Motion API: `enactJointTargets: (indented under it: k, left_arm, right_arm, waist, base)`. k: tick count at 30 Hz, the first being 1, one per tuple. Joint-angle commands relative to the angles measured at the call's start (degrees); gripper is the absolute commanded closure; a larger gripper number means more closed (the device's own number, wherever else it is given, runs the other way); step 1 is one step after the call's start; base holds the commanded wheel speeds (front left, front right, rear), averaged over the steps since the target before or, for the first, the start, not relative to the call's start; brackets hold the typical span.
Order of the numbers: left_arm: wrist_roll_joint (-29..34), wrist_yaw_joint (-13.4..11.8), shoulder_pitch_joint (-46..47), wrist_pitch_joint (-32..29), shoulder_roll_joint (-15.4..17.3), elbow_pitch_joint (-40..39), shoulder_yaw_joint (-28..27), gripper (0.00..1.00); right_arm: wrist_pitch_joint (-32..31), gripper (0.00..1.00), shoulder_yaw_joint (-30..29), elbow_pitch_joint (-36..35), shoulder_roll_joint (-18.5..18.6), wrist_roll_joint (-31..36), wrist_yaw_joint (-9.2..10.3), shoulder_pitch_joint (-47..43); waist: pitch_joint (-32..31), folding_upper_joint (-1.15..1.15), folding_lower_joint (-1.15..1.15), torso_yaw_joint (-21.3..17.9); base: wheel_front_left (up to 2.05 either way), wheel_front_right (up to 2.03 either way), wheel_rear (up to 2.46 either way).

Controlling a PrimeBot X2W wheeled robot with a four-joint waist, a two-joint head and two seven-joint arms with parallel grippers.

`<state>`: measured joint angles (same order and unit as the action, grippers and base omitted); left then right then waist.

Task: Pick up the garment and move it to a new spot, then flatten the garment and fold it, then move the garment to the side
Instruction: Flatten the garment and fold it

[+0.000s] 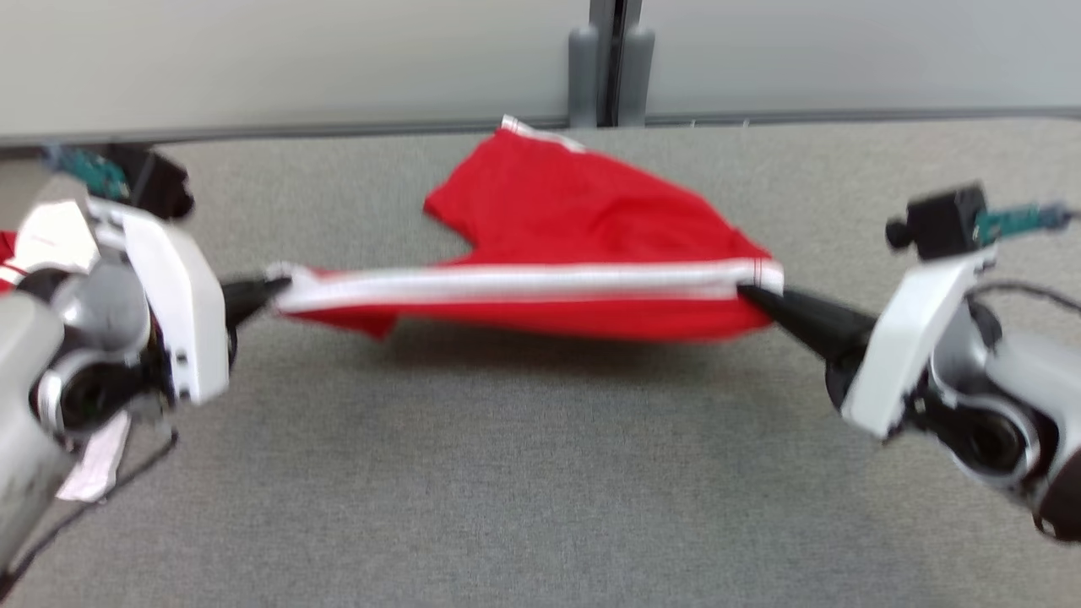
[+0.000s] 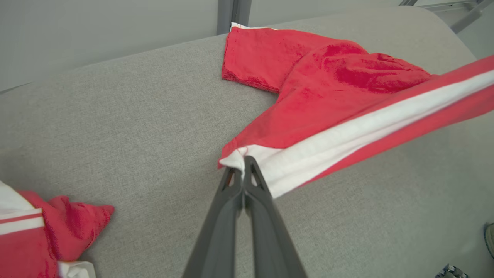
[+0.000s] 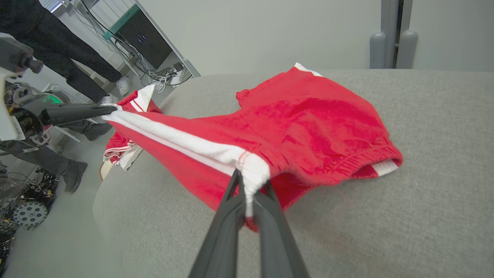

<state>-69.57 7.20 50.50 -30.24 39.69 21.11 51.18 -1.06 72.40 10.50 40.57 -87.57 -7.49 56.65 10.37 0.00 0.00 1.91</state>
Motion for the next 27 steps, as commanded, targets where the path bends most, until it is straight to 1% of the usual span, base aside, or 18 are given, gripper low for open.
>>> enactJointTargets:
  k: [1, 2, 3, 7, 11, 13, 17, 20, 23, 27]
  left_arm:
    - [-1.53, -0.78, -2.66, -1.29, 1.67, -2.78, 0.28, 1.00]
    - [-2.72, -1.53, -4.47, -2.46, 3.10, -5.72, 0.51, 1.00]
    - [-5.10, -3.06, -8.01, -4.70, 6.08, -11.64, 0.90, 1.00]
    - [-9.42, -7.23, -14.33, -7.28, 12.09, -23.59, 1.06, 1.00]
    - [-12.77, -11.27, -19.02, -8.91, 17.06, -32.60, 1.35, 1.00]
    - [-14.00, -12.76, -20.72, -9.03, 18.62, -35.60, 1.41, 1.00]
    - [-15.17, -14.42, -22.65, -9.56, 20.34, -39.55, 1.84, 1.00]
    - [-15.09, -14.81, -22.54, -9.23, 20.43, -40.38, 1.56, 1.00]
    - [-14.47, -15.02, -20.75, -9.58, 20.01, -40.32, 0.89, 1.00]
    - [-13.37, -14.51, -16.62, -11.38, 18.21, -37.80, 0.11, 1.00]
  right_arm:
    - [-0.46, 1.00, 0.19, -1.19, 1.36, -0.73, -0.01, -2.47]
    - [-0.62, 1.00, 0.31, -2.45, 2.13, -0.97, -0.01, -3.99]
    - [-1.04, 1.00, 0.53, -4.74, 3.90, -1.20, -0.01, -7.06]
    - [-1.60, 1.00, 0.74, -9.54, 7.69, -2.12, -0.01, -12.65]
    - [-3.17, 1.00, 0.86, -12.38, 11.09, -2.89, -0.01, -17.31]
    - [-3.95, 1.00, 0.89, -13.45, 12.45, -2.78, -0.01, -19.14]
    - [-4.37, 1.00, 0.90, -15.41, 13.90, -2.82, -0.01, -21.59]
    - [-3.83, 1.00, 0.74, -16.18, 13.78, -3.20, -0.01, -21.81]
    - [-2.70, 1.00, -0.25, -16.29, 12.92, -3.38, -0.01, -20.87]
    - [-2.53, 1.00, -1.38, -14.85, 11.25, -3.37, -0.01, -19.17]
  waist:
    - [-3.61, 0.00, 0.00, -0.63]
    - [-4.29, 0.00, 0.00, -0.64]
    - [-5.47, 0.00, 0.00, -0.60]
    - [-6.84, 0.00, 0.00, -0.85]
    - [-7.26, 0.00, 0.00, -1.31]
    - [-7.15, 0.00, 0.00, -1.47]
    - [-6.62, 0.00, 0.00, -2.09]
    - [-6.13, 0.00, 0.00, -2.54]
    - [-4.95, 0.00, 0.00, -3.35]
    - [-2.65, 0.00, 0.00, -4.53]
  base:
    - [0.00, 0.00, 0.00]
    - [0.00, 0.00, 0.00]
    - [0.00, 0.00, 0.00]
    - [0.00, 0.00, 0.00]
    - [0.00, 0.00, 0.00]
    - [0.00, 0.00, 0.00]
    - [0.00, 0.00, 0.00]
    - [0.00, 0.00, 0.00]
    - [0.00, 0.00, 0.00]
    - [0.00, 0.00, 0.00]
